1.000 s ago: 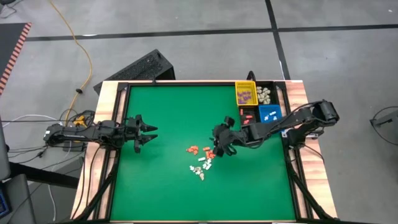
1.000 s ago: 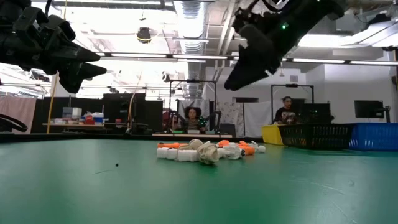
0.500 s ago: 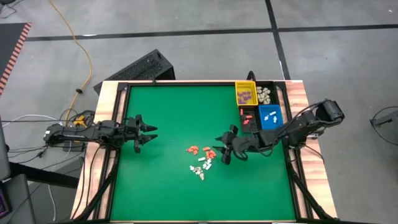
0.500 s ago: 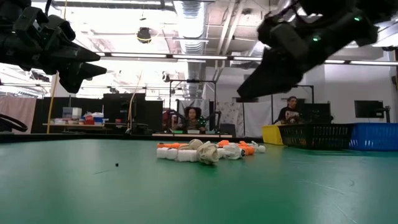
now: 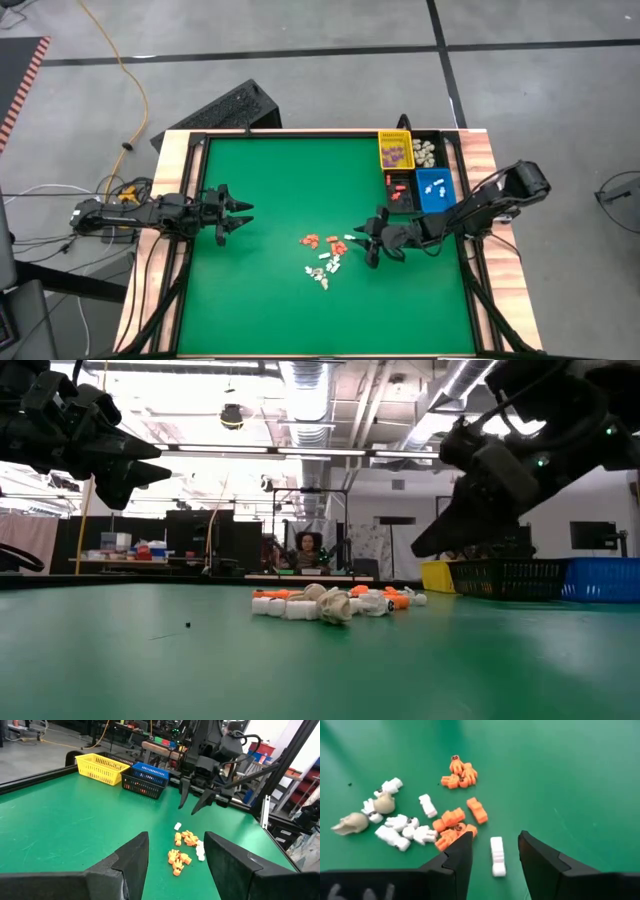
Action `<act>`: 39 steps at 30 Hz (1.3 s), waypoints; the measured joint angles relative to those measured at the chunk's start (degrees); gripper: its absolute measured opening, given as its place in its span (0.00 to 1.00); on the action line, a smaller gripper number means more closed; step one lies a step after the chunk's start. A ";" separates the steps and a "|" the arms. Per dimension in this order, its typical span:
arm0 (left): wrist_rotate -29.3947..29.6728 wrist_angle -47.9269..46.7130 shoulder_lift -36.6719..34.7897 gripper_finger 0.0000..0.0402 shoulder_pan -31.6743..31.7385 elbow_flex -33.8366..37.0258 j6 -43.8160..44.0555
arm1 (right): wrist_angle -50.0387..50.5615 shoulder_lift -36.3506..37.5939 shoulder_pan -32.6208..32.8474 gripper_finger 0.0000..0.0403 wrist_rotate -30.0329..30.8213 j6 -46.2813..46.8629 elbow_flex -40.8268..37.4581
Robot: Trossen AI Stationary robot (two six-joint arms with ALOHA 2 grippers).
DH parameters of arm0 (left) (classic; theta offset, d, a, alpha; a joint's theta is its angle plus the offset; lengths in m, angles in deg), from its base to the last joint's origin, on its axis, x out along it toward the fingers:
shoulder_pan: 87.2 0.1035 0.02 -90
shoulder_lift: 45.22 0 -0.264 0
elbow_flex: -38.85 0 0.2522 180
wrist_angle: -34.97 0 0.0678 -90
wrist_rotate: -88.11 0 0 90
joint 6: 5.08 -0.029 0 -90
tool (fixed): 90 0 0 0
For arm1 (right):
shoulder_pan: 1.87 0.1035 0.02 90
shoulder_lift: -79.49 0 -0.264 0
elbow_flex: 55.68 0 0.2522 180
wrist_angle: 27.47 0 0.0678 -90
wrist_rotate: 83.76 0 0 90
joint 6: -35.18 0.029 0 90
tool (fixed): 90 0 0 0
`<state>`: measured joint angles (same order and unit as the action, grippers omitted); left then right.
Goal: Sort Halloween decoration
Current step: Put the white skeleton toy into the blue basket
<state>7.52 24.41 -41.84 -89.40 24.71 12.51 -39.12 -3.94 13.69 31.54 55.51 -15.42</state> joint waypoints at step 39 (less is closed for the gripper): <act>0.00 0.00 0.00 0.45 0.02 0.01 0.00 | -16.33 -23.25 -5.59 0.09 -4.20 6.91 0.02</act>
<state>7.52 24.41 -41.84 -89.38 24.72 12.51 -55.46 -27.19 8.10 27.34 62.41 -15.40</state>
